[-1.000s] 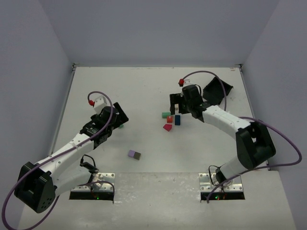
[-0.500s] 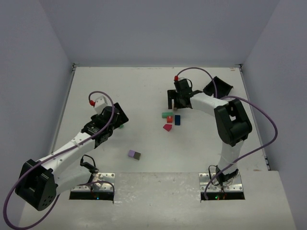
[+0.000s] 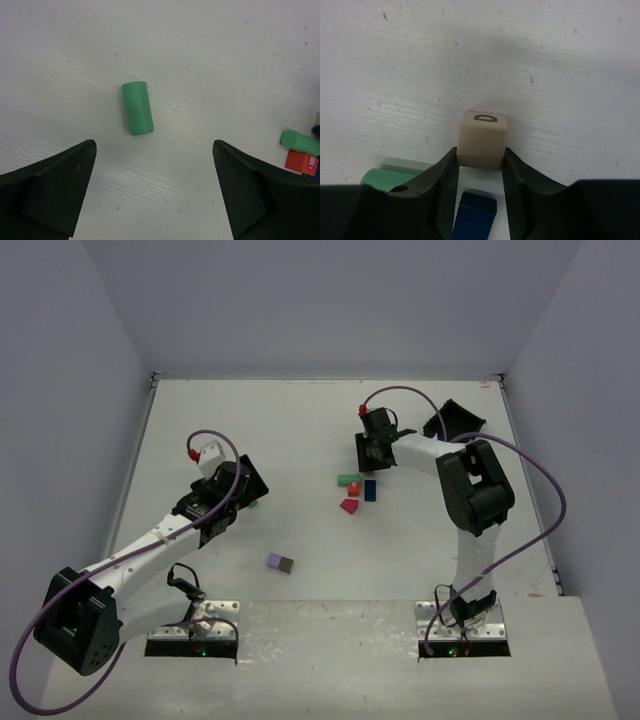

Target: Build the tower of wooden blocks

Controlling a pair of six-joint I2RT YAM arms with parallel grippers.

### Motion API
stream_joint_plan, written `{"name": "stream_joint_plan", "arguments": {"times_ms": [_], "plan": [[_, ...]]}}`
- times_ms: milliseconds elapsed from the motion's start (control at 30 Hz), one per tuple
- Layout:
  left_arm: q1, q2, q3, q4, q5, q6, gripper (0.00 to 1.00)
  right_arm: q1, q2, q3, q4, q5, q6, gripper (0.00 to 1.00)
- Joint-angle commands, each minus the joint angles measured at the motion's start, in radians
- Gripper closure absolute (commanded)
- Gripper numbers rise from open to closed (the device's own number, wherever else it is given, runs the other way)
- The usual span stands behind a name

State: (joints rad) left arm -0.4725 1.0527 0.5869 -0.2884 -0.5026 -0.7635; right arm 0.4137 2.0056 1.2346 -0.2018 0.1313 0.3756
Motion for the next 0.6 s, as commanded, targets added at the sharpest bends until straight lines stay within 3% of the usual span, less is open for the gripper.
{"name": "stream_joint_plan", "arguments": {"times_ms": [0, 267, 367, 467, 567], "plan": [[-0.009, -0.005, 0.007, 0.037, -0.011, 0.007, 0.0, -0.003, -0.03, 0.034, 0.057, -0.025, -0.041, 0.68], [-0.009, -0.006, 0.009, 0.037, -0.005, 0.006, 0.0, -0.003, -0.175, -0.103, 0.241, -0.144, -0.254, 0.75], [-0.008, -0.008, 0.008, 0.035, -0.002, 0.009, 0.0, 0.0, -0.26, -0.169, 0.27, -0.279, -0.36, 0.76], [-0.009, -0.014, 0.008, 0.035, -0.001, 0.009, 0.0, 0.035, -0.35, -0.242, 0.263, -0.387, -0.473, 0.76], [-0.009, -0.017, 0.007, 0.037, 0.004, 0.007, 0.0, 0.148, -0.467, -0.288, 0.157, -0.325, -0.529, 0.76]]}}
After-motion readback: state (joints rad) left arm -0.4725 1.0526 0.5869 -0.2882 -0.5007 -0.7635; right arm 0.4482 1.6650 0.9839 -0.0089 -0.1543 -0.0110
